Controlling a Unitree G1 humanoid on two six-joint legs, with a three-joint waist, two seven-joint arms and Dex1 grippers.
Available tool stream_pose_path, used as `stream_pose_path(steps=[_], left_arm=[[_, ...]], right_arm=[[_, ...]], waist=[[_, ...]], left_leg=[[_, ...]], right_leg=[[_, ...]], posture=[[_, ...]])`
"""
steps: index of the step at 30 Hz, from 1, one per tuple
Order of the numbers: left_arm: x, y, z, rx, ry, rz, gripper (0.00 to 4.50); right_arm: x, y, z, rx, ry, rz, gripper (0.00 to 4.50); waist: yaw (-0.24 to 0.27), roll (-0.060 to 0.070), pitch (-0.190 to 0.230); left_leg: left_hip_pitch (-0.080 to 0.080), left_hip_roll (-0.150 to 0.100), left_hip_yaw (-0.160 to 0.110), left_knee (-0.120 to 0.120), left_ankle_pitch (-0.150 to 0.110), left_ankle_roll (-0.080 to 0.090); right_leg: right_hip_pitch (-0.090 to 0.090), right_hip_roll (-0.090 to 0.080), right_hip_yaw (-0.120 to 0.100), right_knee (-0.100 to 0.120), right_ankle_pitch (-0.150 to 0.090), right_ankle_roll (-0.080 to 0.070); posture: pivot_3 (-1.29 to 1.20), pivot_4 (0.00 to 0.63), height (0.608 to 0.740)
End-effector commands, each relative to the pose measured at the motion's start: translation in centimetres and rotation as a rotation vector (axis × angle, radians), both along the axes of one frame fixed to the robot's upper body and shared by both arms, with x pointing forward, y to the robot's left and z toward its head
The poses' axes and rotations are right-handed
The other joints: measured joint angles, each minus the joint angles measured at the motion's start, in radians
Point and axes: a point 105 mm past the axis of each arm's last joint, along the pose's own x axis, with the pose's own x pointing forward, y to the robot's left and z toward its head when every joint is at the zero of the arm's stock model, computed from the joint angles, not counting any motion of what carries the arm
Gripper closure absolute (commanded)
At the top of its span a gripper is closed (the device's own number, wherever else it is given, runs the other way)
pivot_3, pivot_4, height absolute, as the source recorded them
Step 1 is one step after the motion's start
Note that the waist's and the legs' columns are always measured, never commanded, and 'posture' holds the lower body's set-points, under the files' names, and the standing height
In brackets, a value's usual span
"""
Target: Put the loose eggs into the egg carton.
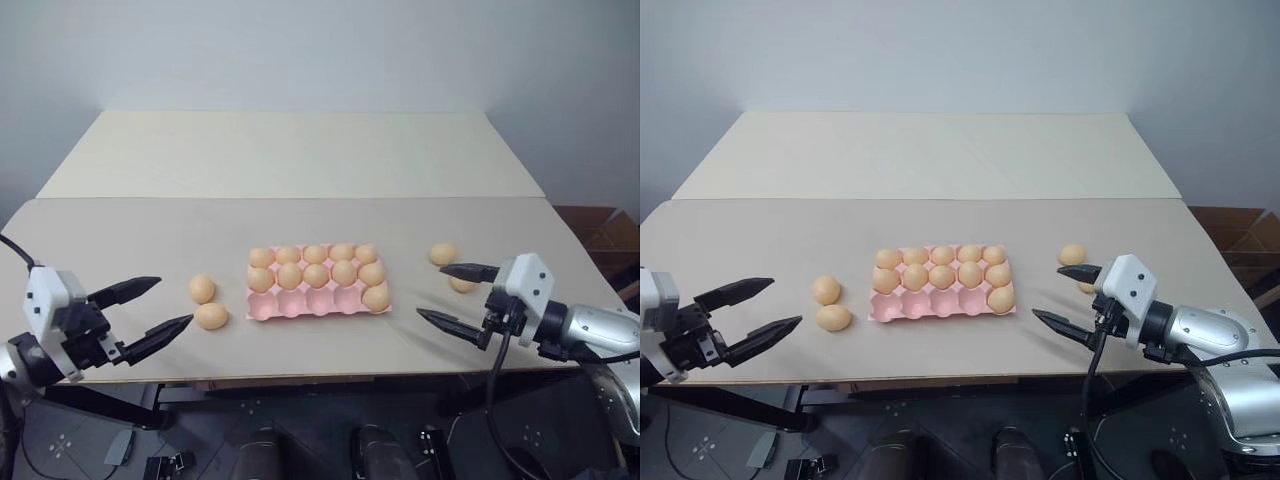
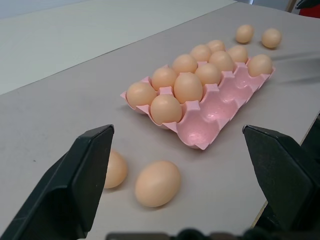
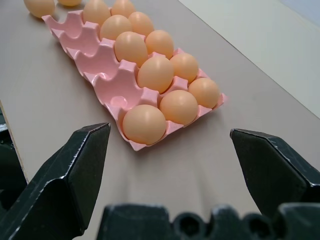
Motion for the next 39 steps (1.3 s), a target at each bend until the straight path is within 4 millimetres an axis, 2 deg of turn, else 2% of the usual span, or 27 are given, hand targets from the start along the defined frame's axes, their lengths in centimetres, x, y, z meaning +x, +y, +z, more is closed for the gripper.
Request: stream_pose_path(steps=[1,3,6,9,12,18,21,24,27,31,33,34,36,38,39], left_arm=[[0.3,-0.1,1.2,0.018,-0.061,0.013,0.02],[0.8,-0.2,2.1,-0.047,-0.077,0.041,0.02],[0.4,-1.2,2.9,-0.035,-0.110,-0.048,0.02],[0.1,-1.9,2.7,-0.013,-0.096,-0.106,0.02],[0.0,-2.5,2.3,-0.006,-0.072,-0.163,0.02],[1.2,-3.8,2.2,-0.029,-0.071,-0.226,0.02],[1.7,-4.2,2.3,-0.026,-0.078,-0.253,0.02],[1.9,-4.2,2.5,-0.023,-0.083,-0.259,0.02],[1.8,-4.2,2.5,-0.019,-0.083,-0.260,0.02],[1.7,-4.1,2.5,-0.011,-0.081,-0.254,0.00],[1.7,-4.1,2.5,-0.007,-0.084,-0.252,0.00],[1.7,-4.0,2.6,-0.005,-0.087,-0.250,0.00],[1.6,-4.0,2.6,-0.002,-0.089,-0.249,0.00],[1.5,-4.0,2.7,0.001,-0.090,-0.248,0.00],[1.4,-4.0,2.7,0.001,-0.091,-0.247,0.00]], right_arm=[[0.1,0.0,1.0,-0.001,-0.059,0.001,0.00],[0.3,-0.3,0.9,0.005,-0.058,-0.021,0.00],[0.7,-0.9,1.2,-0.003,-0.068,-0.059,0.00],[1.2,-2.2,1.7,-0.026,-0.088,-0.127,0.00],[2.2,-3.9,1.3,-0.076,-0.068,-0.233,0.00],[4.8,-5.5,-1.0,-0.135,-0.035,-0.393,0.00],[7.0,-6.6,-2.6,-0.127,0.021,-0.514,0.00],[8.0,-7.4,-4.0,-0.147,0.085,-0.569,0.00],[8.6,-7.7,-5.0,-0.142,0.129,-0.612,0.00],[9.1,-7.1,-4.9,-0.106,0.127,-0.611,0.95],[9.2,-6.7,-4.1,-0.083,0.095,-0.615,1.68],[9.1,-6.5,-3.5,-0.076,0.072,-0.612,1.86],[8.8,-6.0,-2.6,-0.071,0.043,-0.604,1.86],[7.7,-3.4,-0.5,-0.054,-0.015,-0.515,1.86],[7.0,-1.5,0.4,-0.041,-0.039,-0.450,1.86]], waist=[[0.000,0.000,0.000],[0.003,0.000,0.000],[0.002,0.000,0.000],[-0.004,0.000,0.000],[-0.003,0.000,0.000],[-0.003,0.000,0.000],[-0.011,0.000,0.000],[-0.017,0.000,0.000],[-0.021,0.000,0.000],[-0.022,0.000,0.000],[-0.023,0.000,0.000],[-0.023,0.000,0.000],[-0.023,0.000,0.000],[-0.022,0.000,0.000],[-0.022,0.000,0.000]], left_leg=[[0.000,0.000,0.000,0.000,0.000,0.000],[0.000,0.000,0.000,0.000,0.000,0.000],[0.000,0.000,0.000,0.000,0.000,0.000],[0.000,0.000,0.001,0.000,0.000,0.000],[0.000,0.000,0.001,0.000,0.000,0.000],[0.001,0.000,0.001,0.000,0.000,0.000],[0.000,-0.001,0.000,0.000,0.000,0.000],[-0.001,-0.001,0.001,0.000,0.000,0.000],[-0.002,-0.001,0.000,0.000,0.000,0.001],[-0.002,-0.001,0.000,0.000,-0.001,0.001],[-0.002,-0.001,0.000,0.000,-0.001,0.001],[-0.002,-0.001,0.000,0.000,-0.001,0.001],[-0.001,-0.001,0.000,0.000,0.000,0.001],[-0.001,-0.001,0.000,0.000,0.000,0.001],[-0.001,-0.001,0.000,0.000,0.000,0.001]], right_leg=[[0.000,0.000,0.000,0.000,0.000,0.000],[0.000,0.000,0.000,0.000,0.000,0.000],[0.001,0.000,0.000,0.000,0.000,0.000],[0.000,0.000,0.001,0.000,0.000,0.000],[0.000,0.000,0.001,0.000,0.000,0.000],[0.001,0.000,0.001,0.001,0.000,0.000],[0.000,0.001,0.001,0.001,0.001,0.000],[-0.001,0.000,0.002,0.000,0.005,-0.003],[-0.001,0.000,0.001,0.000,0.008,0.001],[-0.001,0.000,0.001,-0.001,0.008,0.002],[-0.001,0.000,0.001,0.000,0.008,0.002],[-0.001,0.000,0.001,0.000,0.008,0.003],[-0.001,0.000,0.001,0.000,0.008,0.004],[-0.001,0.000,0.001,0.000,0.008,0.004],[-0.001,0.001,0.001,0.000,0.008,0.004]], posture=[[0.00,0.150,0.740],[0.00,0.150,0.740],[0.00,0.150,0.740],[0.00,0.150,0.740],[0.00,0.150,0.740],[0.00,0.150,0.740],[0.00,0.150,0.740],[0.00,0.150,0.740],[0.00,0.150,0.740],[0.00,0.150,0.740],[0.00,0.150,0.740],[0.00,0.150,0.740],[0.00,0.150,0.740],[0.00,0.150,0.740],[0.00,0.150,0.740]])
